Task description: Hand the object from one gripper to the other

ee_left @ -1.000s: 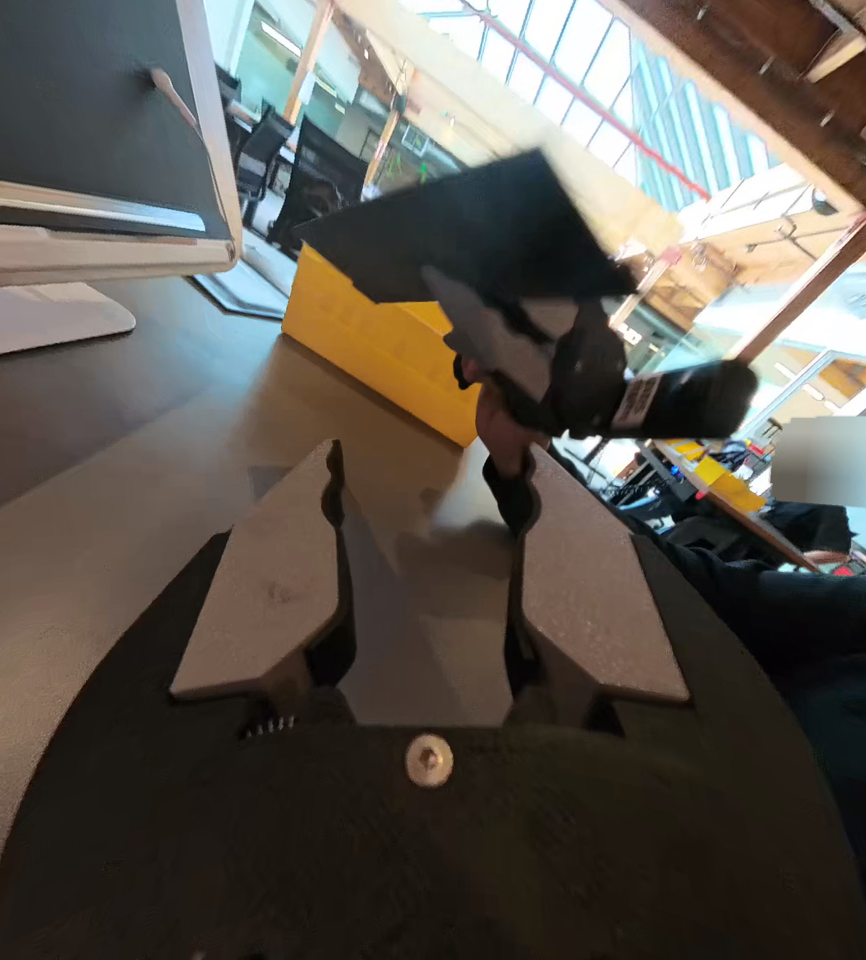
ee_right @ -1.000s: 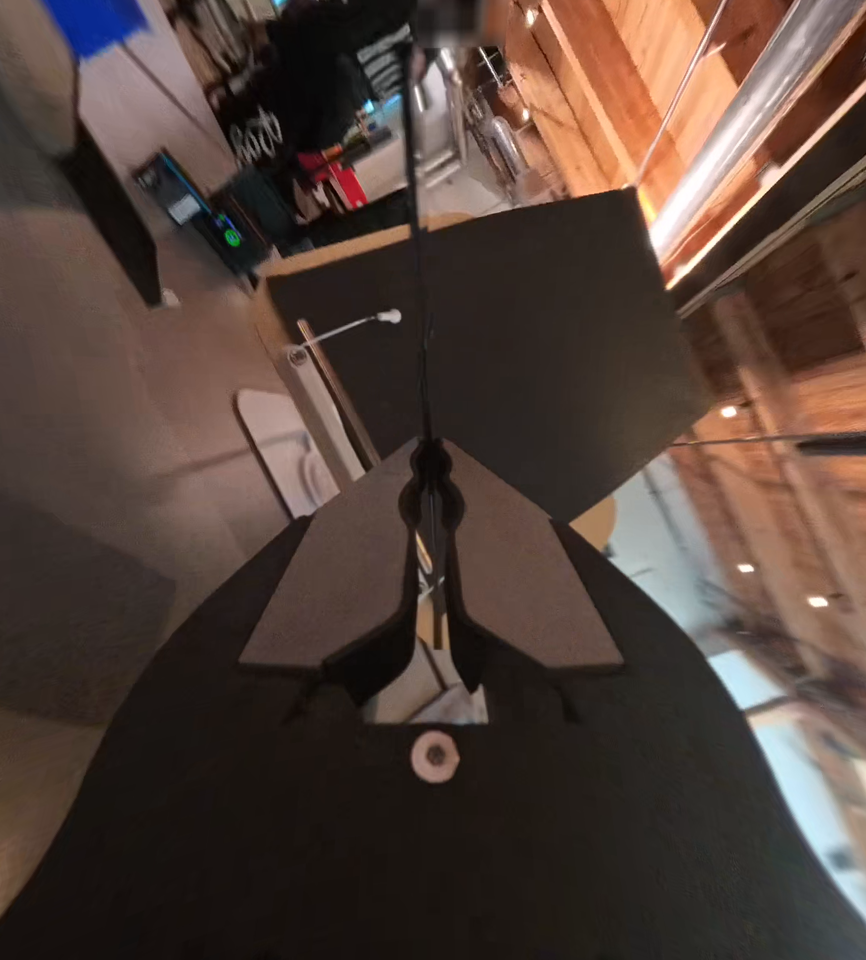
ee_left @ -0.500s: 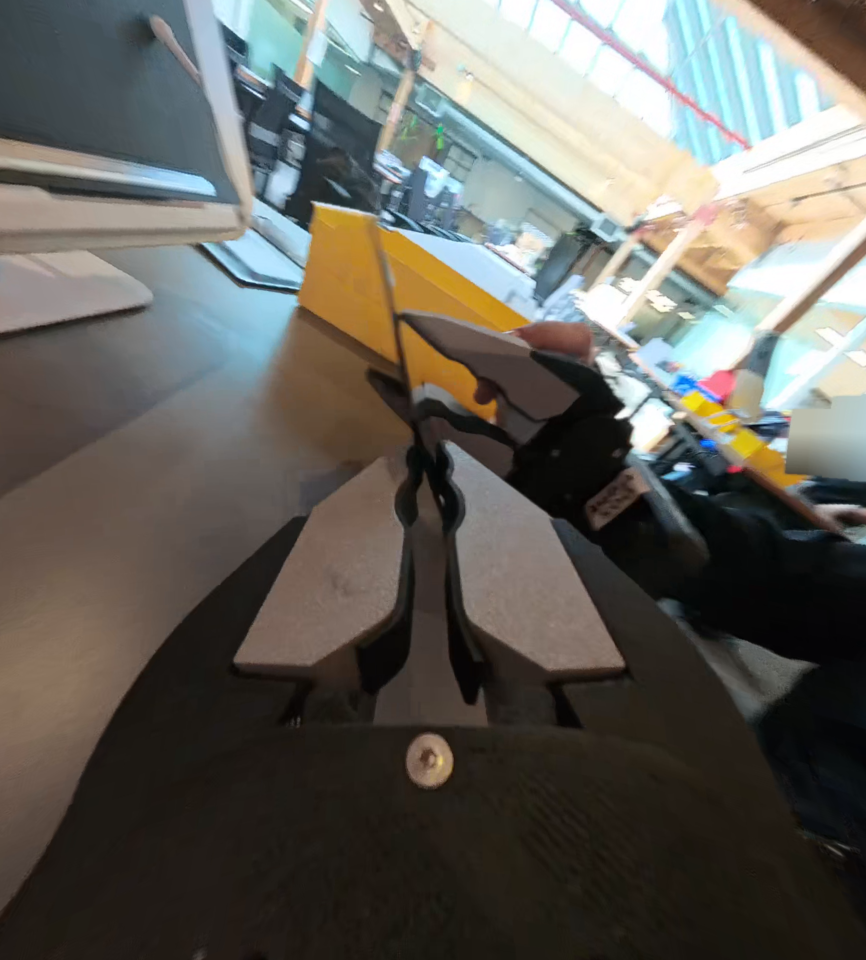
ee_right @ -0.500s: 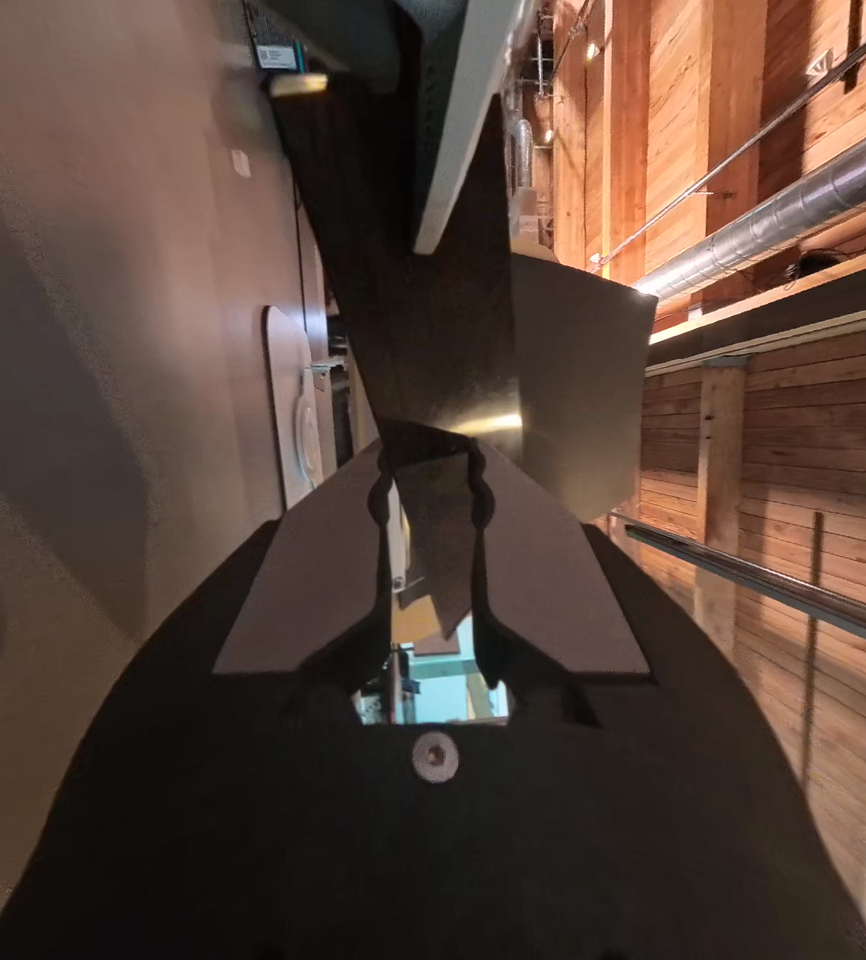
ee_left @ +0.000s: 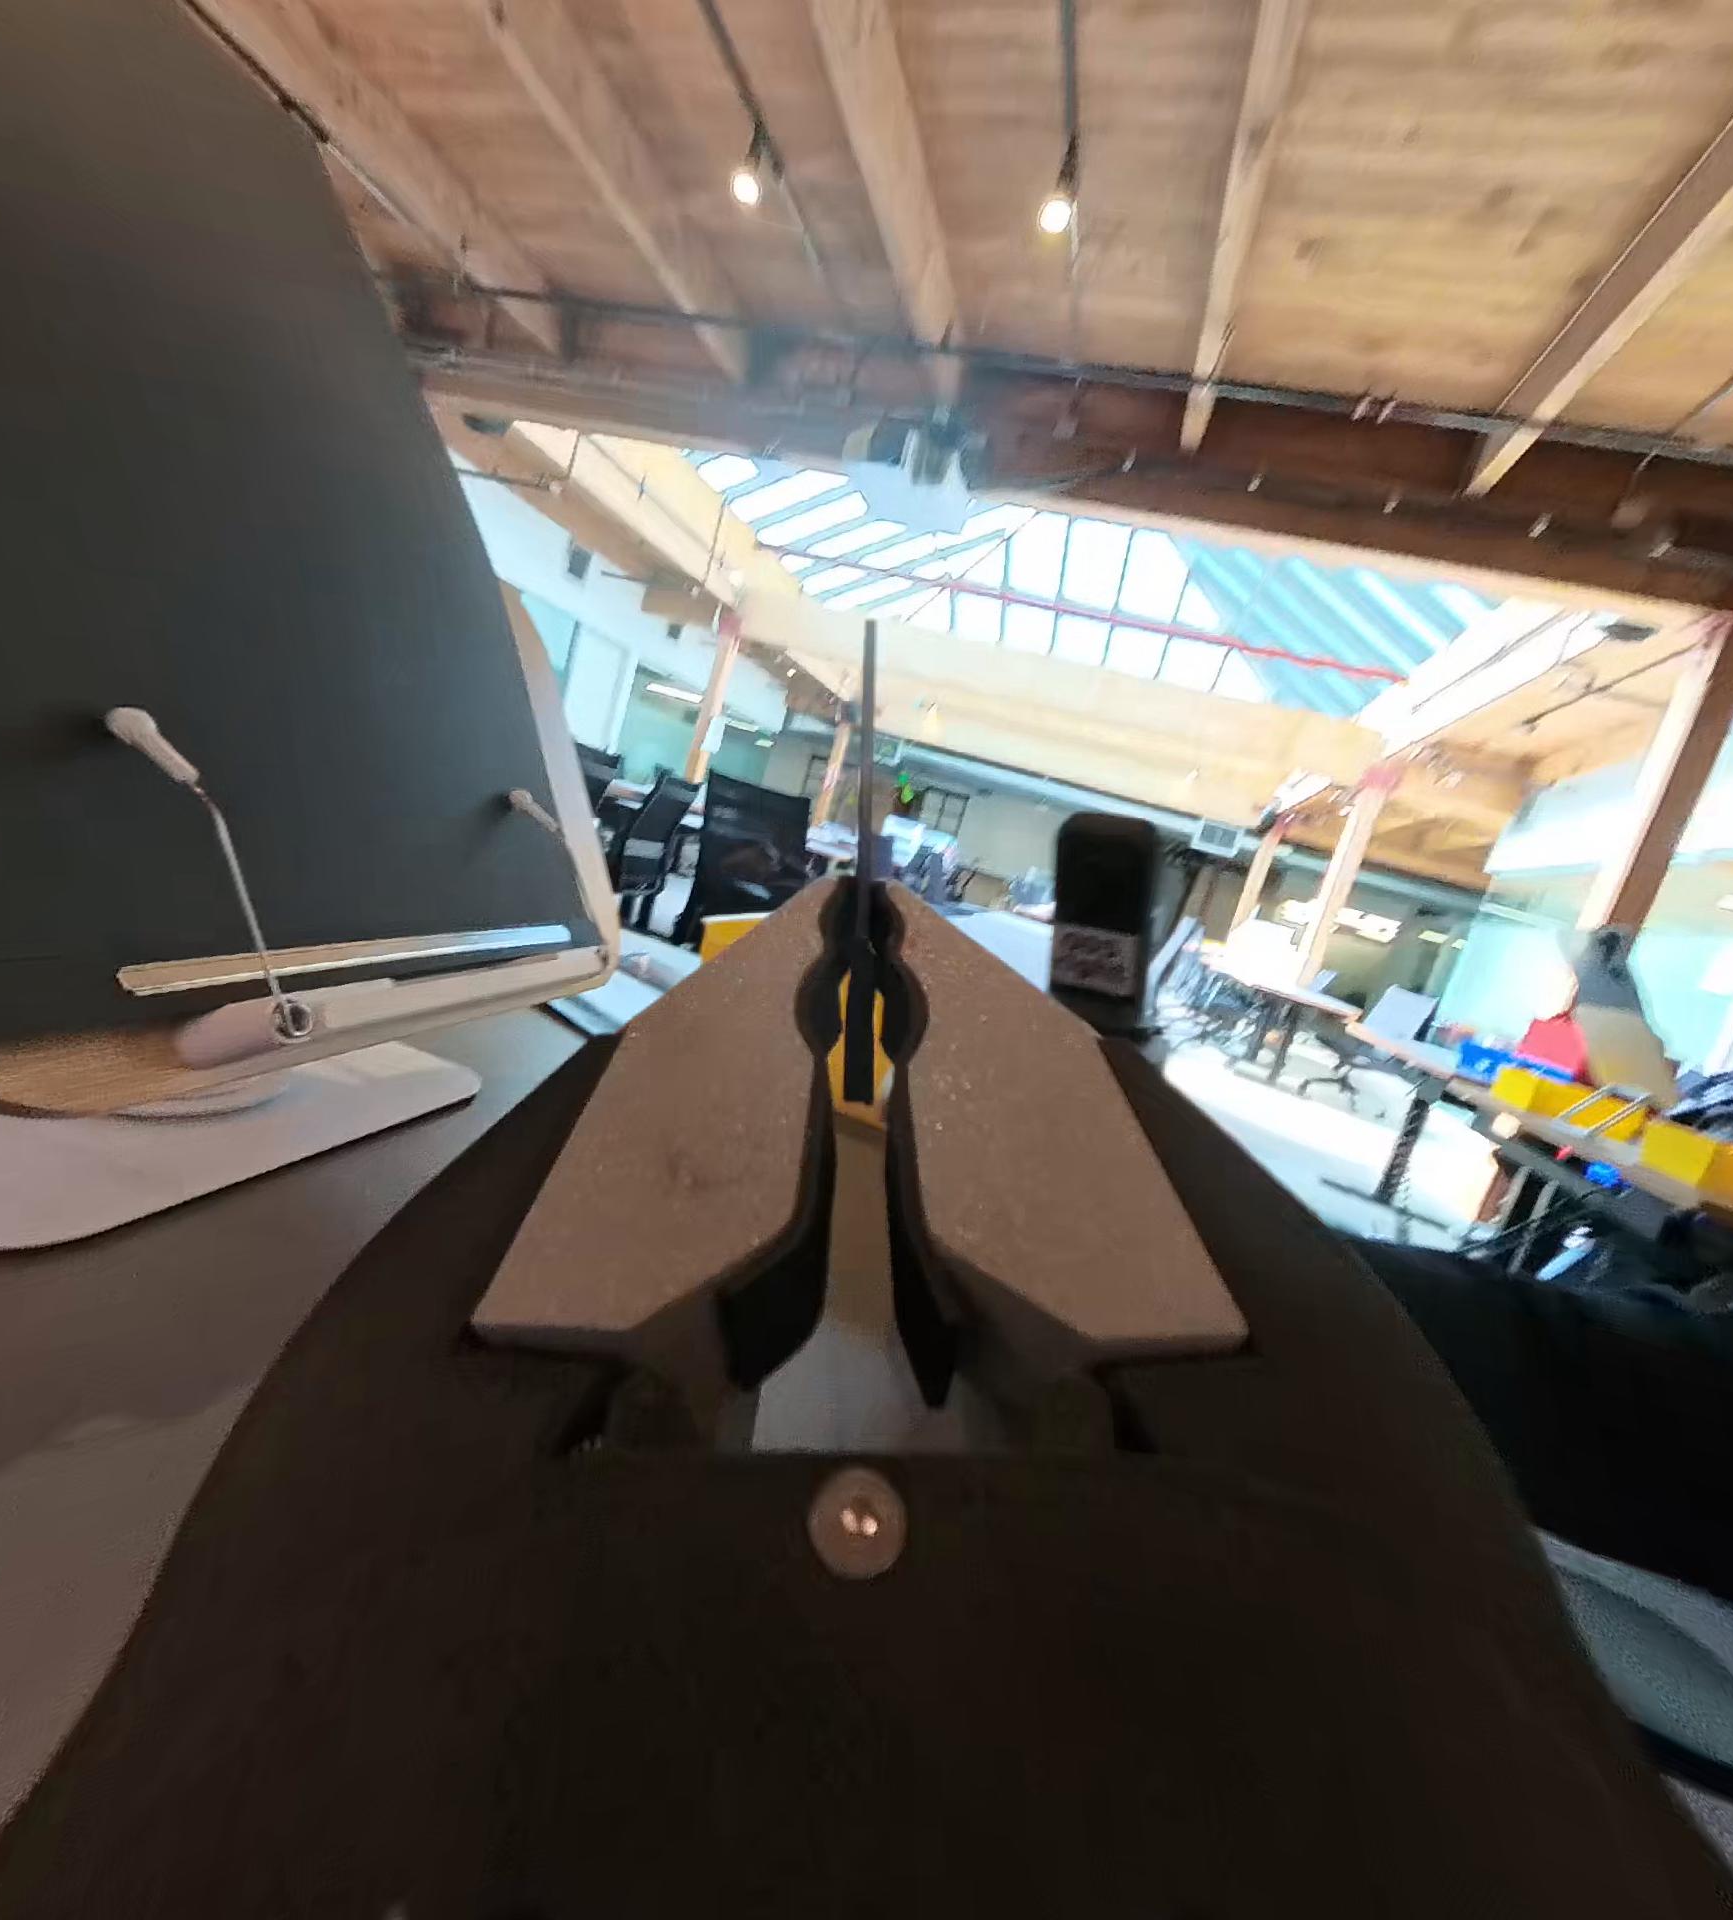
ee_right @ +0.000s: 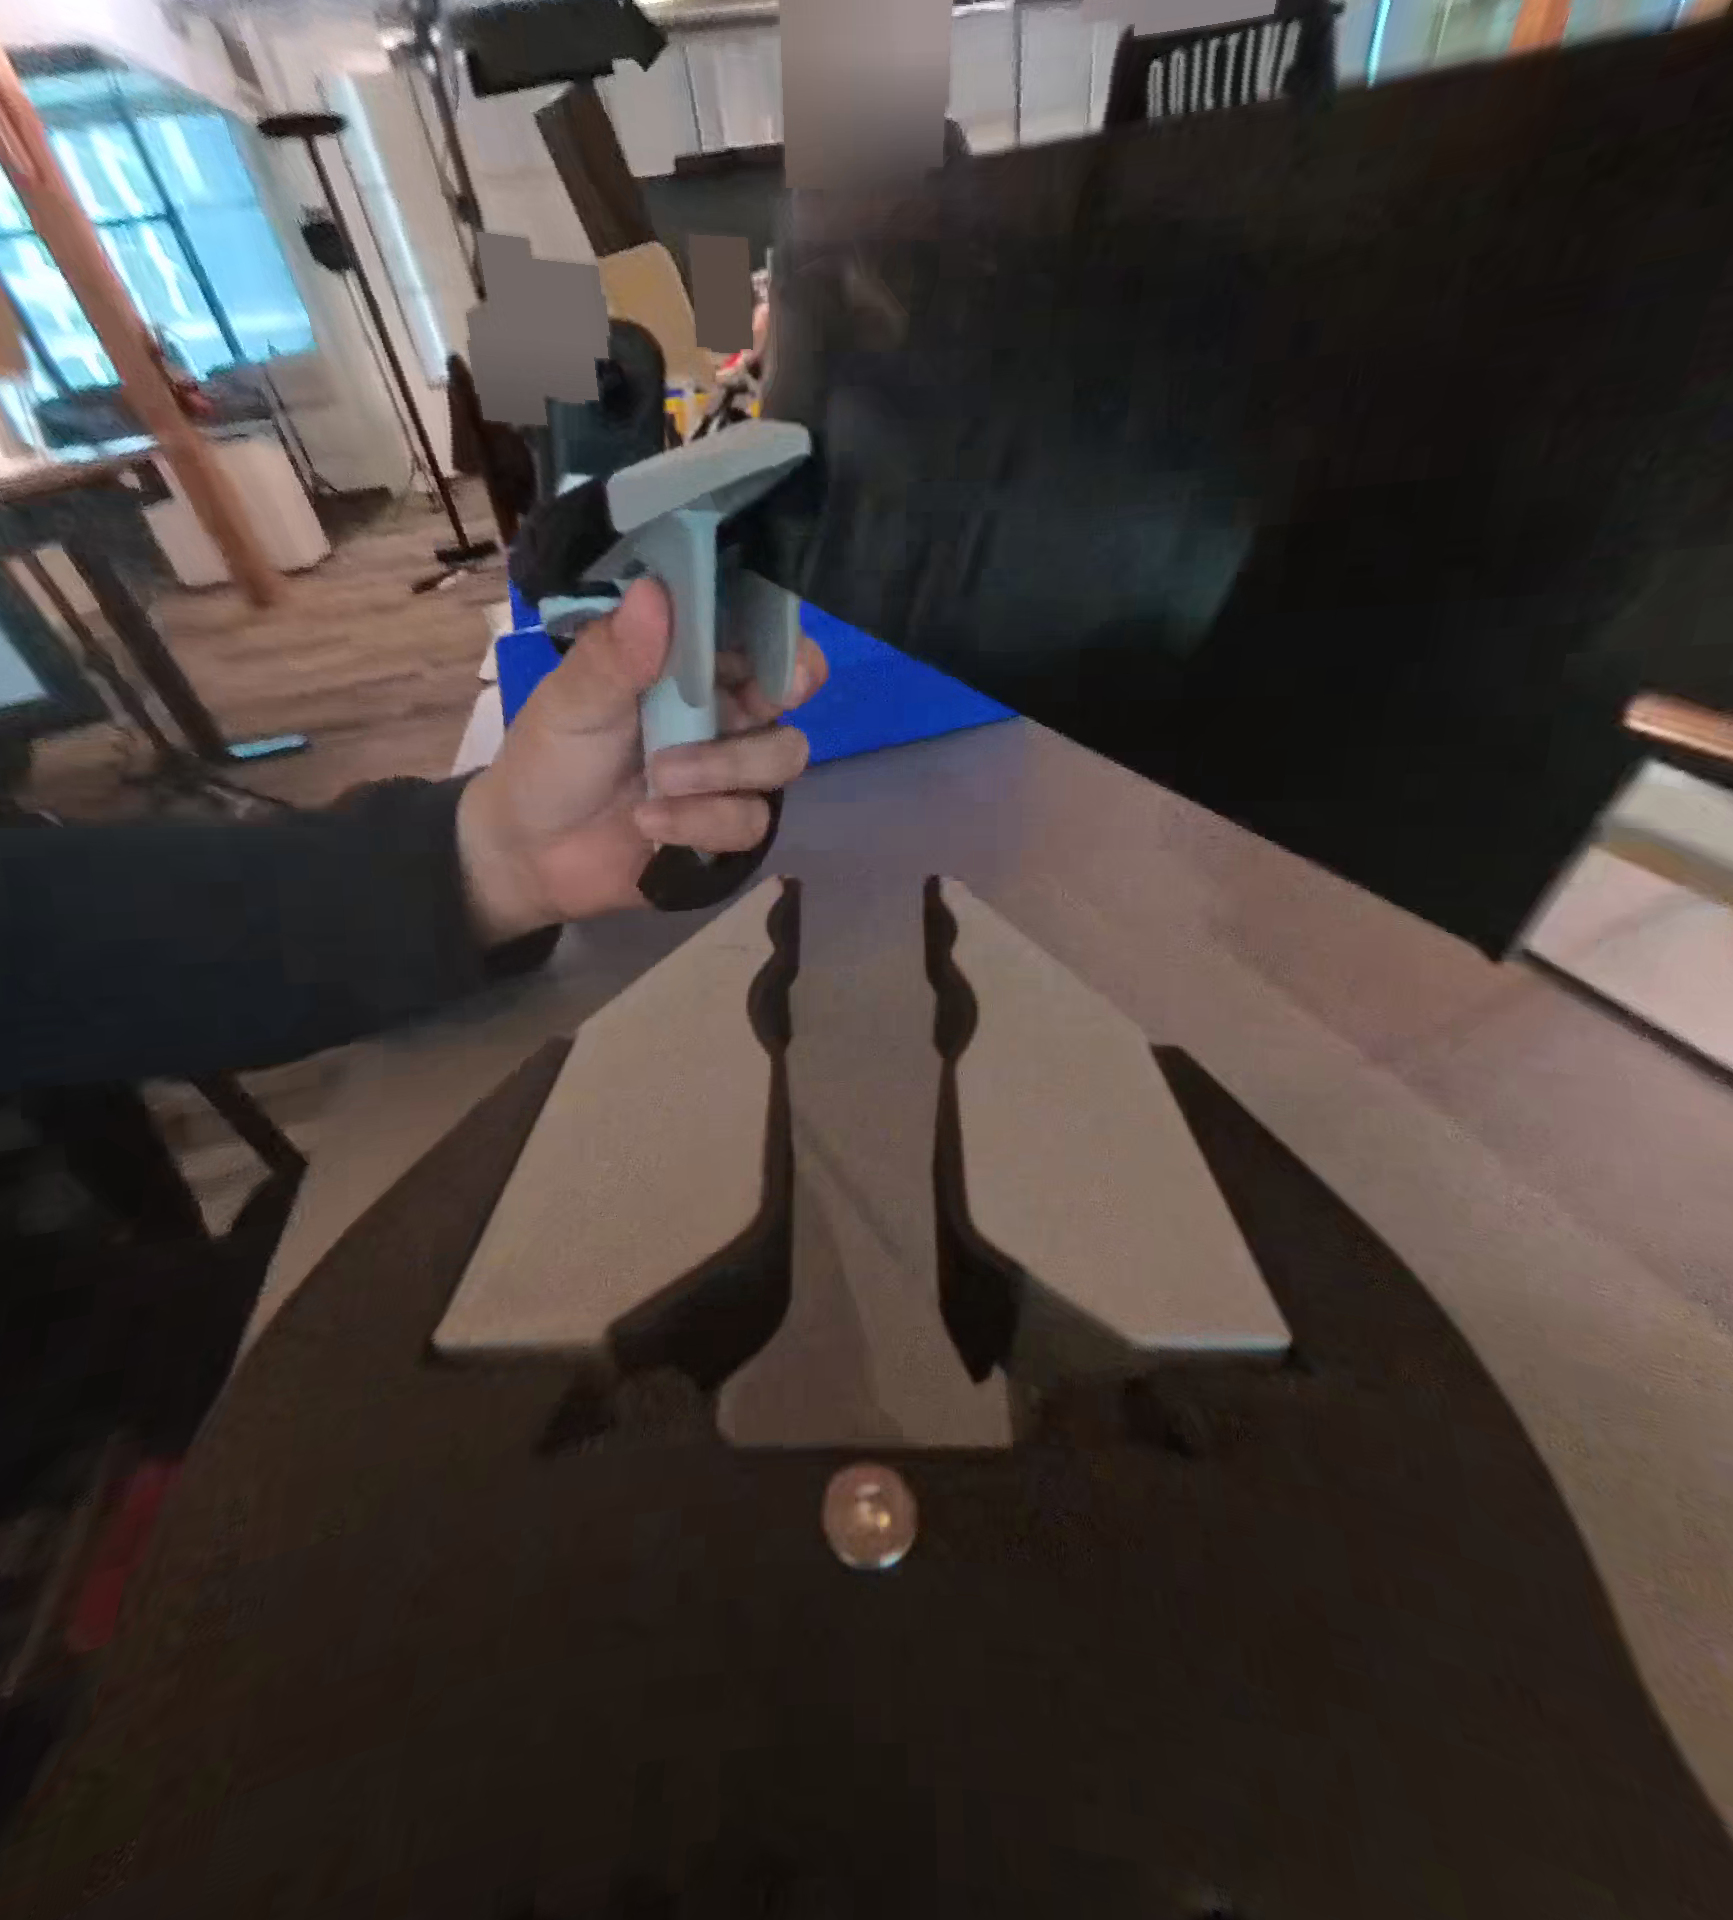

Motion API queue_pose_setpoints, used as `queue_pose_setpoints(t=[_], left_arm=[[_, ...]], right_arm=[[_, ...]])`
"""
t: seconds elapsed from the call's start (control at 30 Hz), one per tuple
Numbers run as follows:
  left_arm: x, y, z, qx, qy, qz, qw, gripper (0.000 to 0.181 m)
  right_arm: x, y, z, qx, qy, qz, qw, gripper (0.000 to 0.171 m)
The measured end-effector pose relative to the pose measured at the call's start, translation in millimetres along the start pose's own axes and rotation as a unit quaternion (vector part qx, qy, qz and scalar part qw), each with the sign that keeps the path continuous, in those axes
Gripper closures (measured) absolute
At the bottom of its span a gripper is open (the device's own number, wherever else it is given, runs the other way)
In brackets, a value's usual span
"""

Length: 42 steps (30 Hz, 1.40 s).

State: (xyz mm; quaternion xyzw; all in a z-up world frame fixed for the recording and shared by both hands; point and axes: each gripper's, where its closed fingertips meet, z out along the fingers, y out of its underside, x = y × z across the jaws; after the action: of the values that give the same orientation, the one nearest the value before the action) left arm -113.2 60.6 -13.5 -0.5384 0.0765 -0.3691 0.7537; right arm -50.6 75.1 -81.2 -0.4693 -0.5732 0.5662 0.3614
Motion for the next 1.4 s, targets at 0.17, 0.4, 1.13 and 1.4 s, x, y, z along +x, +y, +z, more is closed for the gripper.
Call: queue_pose_setpoints(t=[0.17,0.4,1.13,1.4], left_arm=[[3.2,11.5,6.3,-0.02,0.016,-0.016,1.0,0.181],[4.9,38.6,16.3,-0.079,0.037,-0.08,0.993,0.181],[2.5,66.2,21.8,-0.154,0.014,-0.073,0.985,0.116],[7.8,54.8,19.1,-0.126,0.043,-0.113,0.985,0.131]], right_arm=[[13.2,-33.8,8.3,0.114,-0.028,0.134,0.984,0.123],[21.6,-55.7,-4.8,0.172,-0.036,0.133,0.975,0.17],[75.0,-33.0,-35.3,-0.172,0.46,-0.578,0.652,0.171],[62.9,-28.8,-13.4,-0.188,0.456,-0.648,0.581,0.171]])
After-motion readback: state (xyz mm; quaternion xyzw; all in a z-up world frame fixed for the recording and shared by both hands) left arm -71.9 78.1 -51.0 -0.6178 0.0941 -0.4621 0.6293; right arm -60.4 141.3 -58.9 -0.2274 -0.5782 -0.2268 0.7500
